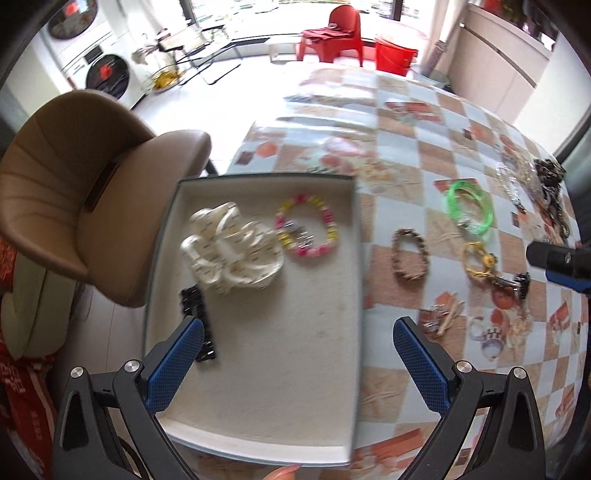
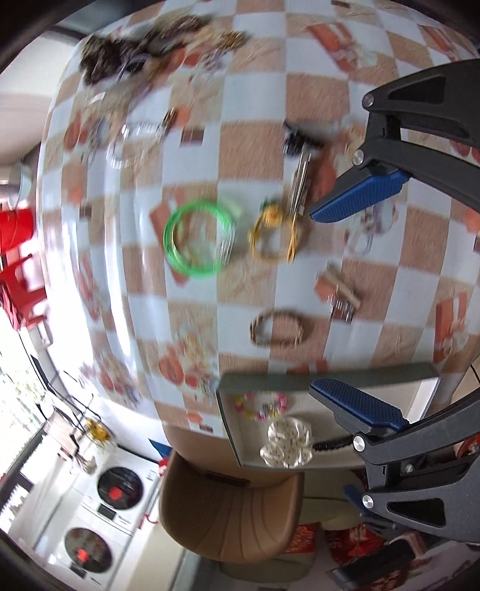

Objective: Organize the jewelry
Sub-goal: 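Move both grippers back over the jewelry on the table, then grasp the green bangle with the left gripper while the right grasps the black claw clip, then carry the green bangle and black claw clip over the white tray with both grippers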

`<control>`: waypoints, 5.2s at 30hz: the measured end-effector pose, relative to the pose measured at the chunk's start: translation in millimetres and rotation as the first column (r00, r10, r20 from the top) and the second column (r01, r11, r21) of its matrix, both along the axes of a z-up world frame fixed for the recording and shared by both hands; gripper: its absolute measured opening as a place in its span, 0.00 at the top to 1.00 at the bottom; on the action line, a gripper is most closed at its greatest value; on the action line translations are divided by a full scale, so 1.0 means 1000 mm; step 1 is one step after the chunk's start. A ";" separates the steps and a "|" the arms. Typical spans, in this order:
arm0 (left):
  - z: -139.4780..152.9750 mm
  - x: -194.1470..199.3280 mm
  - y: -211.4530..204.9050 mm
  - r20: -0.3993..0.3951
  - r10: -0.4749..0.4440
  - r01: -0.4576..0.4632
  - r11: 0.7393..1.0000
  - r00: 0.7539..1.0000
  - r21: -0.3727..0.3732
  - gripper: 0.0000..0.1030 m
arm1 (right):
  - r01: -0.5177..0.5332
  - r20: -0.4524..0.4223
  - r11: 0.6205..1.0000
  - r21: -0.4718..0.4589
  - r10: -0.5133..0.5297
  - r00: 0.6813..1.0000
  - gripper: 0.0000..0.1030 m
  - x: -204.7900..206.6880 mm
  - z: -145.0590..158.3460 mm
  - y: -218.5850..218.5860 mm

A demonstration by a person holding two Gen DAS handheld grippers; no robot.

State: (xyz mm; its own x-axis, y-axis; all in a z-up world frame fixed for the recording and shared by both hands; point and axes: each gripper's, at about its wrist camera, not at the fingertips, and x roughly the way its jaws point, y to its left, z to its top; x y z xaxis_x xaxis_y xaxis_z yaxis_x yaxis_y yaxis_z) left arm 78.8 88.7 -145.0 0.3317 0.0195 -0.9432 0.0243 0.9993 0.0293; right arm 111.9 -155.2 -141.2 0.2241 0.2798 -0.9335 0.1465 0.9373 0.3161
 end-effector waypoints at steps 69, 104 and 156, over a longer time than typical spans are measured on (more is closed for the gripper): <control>-0.089 0.157 -0.210 -0.081 -0.272 0.266 0.961 0.959 -0.073 0.71 | -0.002 -0.072 0.960 -0.280 -0.019 0.997 0.93 0.024 -0.080 -0.064; -0.017 0.031 -0.101 -0.037 -0.167 0.158 0.970 0.985 -0.184 0.91 | 0.044 -0.010 0.992 -0.121 -0.046 0.999 0.94 -0.040 -0.014 -0.071; -0.093 -0.073 0.145 -0.157 0.322 -0.343 0.931 0.934 -0.125 0.91 | -0.564 -0.131 0.825 -0.028 0.556 0.821 0.94 0.025 -0.090 0.286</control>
